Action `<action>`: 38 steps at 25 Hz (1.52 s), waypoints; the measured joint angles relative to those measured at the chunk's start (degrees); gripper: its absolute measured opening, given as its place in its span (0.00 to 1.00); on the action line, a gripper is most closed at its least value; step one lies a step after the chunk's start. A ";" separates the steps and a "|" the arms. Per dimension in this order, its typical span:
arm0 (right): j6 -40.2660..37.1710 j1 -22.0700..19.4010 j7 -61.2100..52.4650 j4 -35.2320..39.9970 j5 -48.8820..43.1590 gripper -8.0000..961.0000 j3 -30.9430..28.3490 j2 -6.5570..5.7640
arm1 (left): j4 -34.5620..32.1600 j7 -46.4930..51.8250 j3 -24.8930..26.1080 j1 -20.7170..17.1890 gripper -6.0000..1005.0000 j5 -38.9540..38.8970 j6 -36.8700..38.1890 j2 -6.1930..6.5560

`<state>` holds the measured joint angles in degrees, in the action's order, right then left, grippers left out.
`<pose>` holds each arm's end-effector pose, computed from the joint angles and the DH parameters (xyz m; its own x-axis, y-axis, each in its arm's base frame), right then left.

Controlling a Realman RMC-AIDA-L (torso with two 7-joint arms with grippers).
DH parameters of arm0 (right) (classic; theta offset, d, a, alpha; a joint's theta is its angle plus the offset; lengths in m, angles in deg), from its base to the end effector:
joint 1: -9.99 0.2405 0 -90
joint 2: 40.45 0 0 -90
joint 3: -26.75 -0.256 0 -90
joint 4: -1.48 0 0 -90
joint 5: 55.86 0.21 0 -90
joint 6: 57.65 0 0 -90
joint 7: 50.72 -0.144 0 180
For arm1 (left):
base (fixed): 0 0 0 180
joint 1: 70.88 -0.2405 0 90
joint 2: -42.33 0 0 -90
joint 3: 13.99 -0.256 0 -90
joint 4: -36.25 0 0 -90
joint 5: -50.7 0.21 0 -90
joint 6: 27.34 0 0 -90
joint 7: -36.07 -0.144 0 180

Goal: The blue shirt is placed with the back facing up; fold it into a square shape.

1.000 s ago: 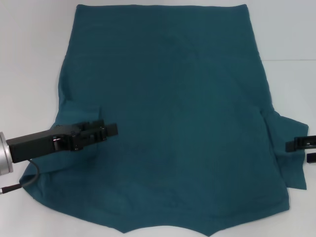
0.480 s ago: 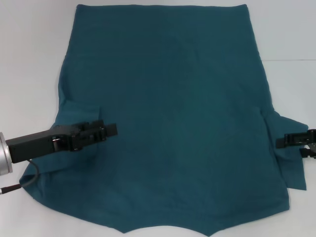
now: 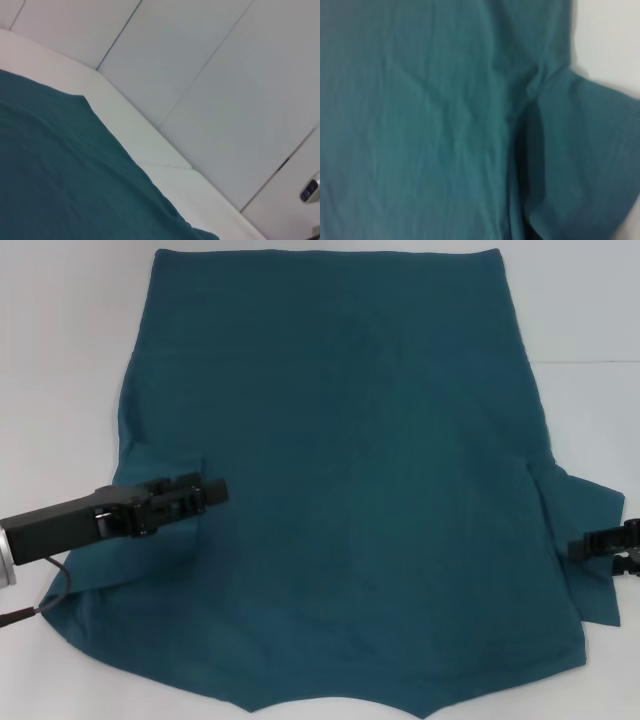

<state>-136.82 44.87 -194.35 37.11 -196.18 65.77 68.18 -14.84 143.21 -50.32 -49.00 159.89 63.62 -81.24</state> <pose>0.3353 0.3573 0.0596 0.0787 -0.9483 -0.3076 -0.9843 -0.0251 -0.1747 -0.2704 0.3108 0.0278 0.4384 0.6083 0.6617 0.7929 -0.6084 0.0340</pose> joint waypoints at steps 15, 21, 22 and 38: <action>0.03 0.32 -0.36 0.44 -0.40 0.44 -0.05 0.07 | 0.11 0.00 0.12 0.00 0.63 -0.11 0.12 -0.09; 0.00 0.10 -0.43 0.50 -0.40 0.09 -0.08 -0.33 | 0.11 0.00 0.12 0.00 0.63 -0.13 0.10 -0.09; -0.01 0.03 -0.30 0.53 -0.40 0.07 -0.07 -0.37 | 0.12 0.00 0.11 0.00 0.63 -0.13 0.10 -0.09; 2.44 -2.81 1.63 6.21 -0.38 0.03 -2.04 -1.29 | 0.11 -0.04 2.34 -0.28 0.63 -2.71 2.02 -0.09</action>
<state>-134.37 42.06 -192.72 43.32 -196.55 63.73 66.88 -14.73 143.17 -47.98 -49.28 157.18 65.64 -81.34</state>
